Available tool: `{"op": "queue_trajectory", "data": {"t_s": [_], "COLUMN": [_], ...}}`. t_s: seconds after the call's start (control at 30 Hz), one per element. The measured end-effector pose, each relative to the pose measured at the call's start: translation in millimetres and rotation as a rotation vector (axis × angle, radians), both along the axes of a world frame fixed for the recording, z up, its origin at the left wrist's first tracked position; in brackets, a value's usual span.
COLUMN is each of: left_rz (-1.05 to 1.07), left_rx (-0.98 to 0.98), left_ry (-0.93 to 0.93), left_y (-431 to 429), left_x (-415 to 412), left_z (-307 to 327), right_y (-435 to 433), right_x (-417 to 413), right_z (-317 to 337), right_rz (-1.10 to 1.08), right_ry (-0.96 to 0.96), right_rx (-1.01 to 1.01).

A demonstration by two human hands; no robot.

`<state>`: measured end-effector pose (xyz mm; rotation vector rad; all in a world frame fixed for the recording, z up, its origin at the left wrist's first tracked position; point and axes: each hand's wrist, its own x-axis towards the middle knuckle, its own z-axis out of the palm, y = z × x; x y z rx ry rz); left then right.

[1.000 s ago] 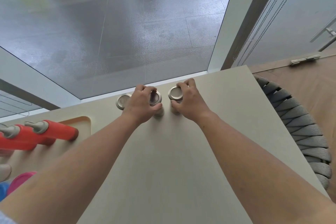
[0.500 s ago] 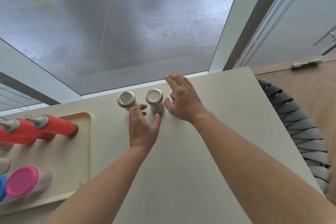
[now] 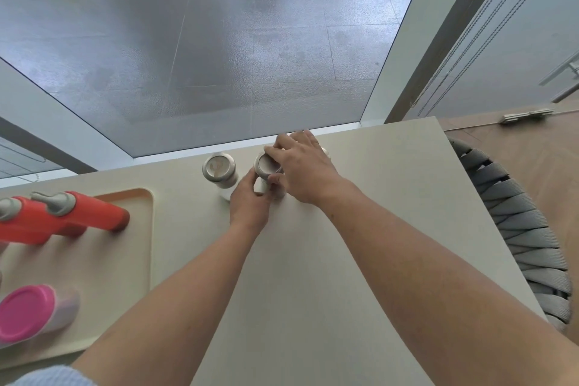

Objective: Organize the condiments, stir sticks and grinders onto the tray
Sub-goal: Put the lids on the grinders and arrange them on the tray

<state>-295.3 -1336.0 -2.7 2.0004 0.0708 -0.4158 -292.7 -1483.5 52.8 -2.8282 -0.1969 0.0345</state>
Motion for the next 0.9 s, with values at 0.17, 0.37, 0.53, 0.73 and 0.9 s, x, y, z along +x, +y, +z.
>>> {"op": "queue_trajectory", "data": {"t_s": [0.17, 0.37, 0.53, 0.73, 0.9], "left_rz": [0.003, -0.032, -0.047, -0.006, -0.028], "left_rx": [-0.016, 0.055, 0.126, 0.123, 0.049], "left_ry": [-0.055, -0.058, -0.084, -0.093, -0.108], "left_y": [-1.4, 5.7, 6.6, 5.0, -2.9], "left_x": [-0.3, 4.6, 7.7, 2.5, 2.3], "left_z": [-9.5, -19.1, -22.9, -22.1, -17.3], "right_y": [12.7, 15.6, 8.0, 27.8, 27.6], "right_x": [-0.2, 11.6, 7.3, 7.4, 6.0], "right_z": [-1.5, 19.3, 13.7, 13.6, 22.8], "right_rz": [-0.150, -0.157, -0.147, -0.302, -0.268], "right_ry": [-0.038, 0.111, 0.132, 0.114, 0.190], "right_rx": [-0.040, -0.179, -0.130, -0.156, -0.221]}}
